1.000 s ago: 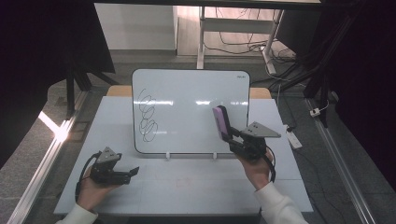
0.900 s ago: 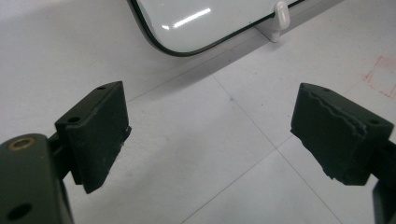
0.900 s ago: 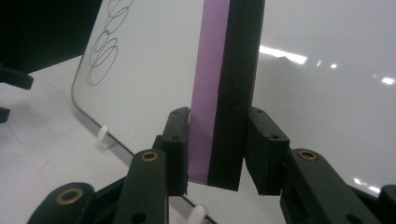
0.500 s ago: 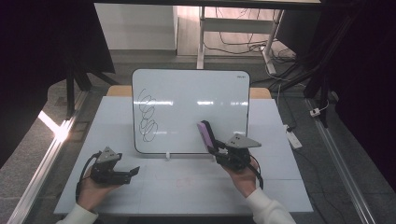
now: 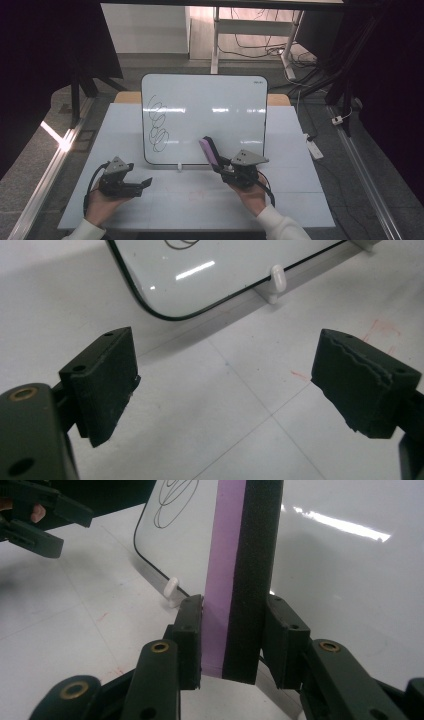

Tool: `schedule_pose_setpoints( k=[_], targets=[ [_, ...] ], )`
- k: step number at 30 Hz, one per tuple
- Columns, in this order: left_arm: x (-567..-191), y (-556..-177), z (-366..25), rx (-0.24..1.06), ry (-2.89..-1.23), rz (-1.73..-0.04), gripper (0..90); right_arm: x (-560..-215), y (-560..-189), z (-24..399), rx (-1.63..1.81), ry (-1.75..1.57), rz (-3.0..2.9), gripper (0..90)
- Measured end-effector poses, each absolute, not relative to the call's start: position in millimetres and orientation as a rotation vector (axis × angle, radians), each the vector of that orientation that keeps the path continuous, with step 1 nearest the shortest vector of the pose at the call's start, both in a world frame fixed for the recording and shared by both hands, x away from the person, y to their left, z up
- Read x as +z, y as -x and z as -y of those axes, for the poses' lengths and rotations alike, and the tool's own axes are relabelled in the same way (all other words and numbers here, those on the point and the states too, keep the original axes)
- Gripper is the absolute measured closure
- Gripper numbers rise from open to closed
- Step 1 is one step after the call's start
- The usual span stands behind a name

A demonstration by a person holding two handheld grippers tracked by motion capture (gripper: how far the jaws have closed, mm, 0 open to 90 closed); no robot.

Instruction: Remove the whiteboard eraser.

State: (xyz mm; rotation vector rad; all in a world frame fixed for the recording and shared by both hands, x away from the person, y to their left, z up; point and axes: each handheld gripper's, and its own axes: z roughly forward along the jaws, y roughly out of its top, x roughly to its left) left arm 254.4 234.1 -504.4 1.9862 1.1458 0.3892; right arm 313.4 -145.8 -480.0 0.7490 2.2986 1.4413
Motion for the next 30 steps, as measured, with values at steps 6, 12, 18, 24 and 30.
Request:
schedule_pose_setpoints(
  k=[6,12,18,24,30],
  targets=[
    [-497,-257,-225,0.371,-1.971,-1.102,12.6,-481,-313,142,1.458,-0.737,-2.296,62.6],
    [-490,-265,-212,0.315,-1.951,-1.055,12.7,-483,-311,141,1.466,-0.736,-2.292,62.7],
    [-479,-275,-189,0.272,-1.935,-0.992,13.0,-483,-309,139,1.484,-0.725,-2.29,62.7],
    [-475,-286,-171,0.213,-1.904,-0.963,13.2,-486,-307,135,1.489,-0.715,-2.3,62.7],
    [-470,-296,-155,0.189,-1.878,-0.941,13.2,-488,-306,133,1.519,-0.712,-2.297,62.7]
  ],
)
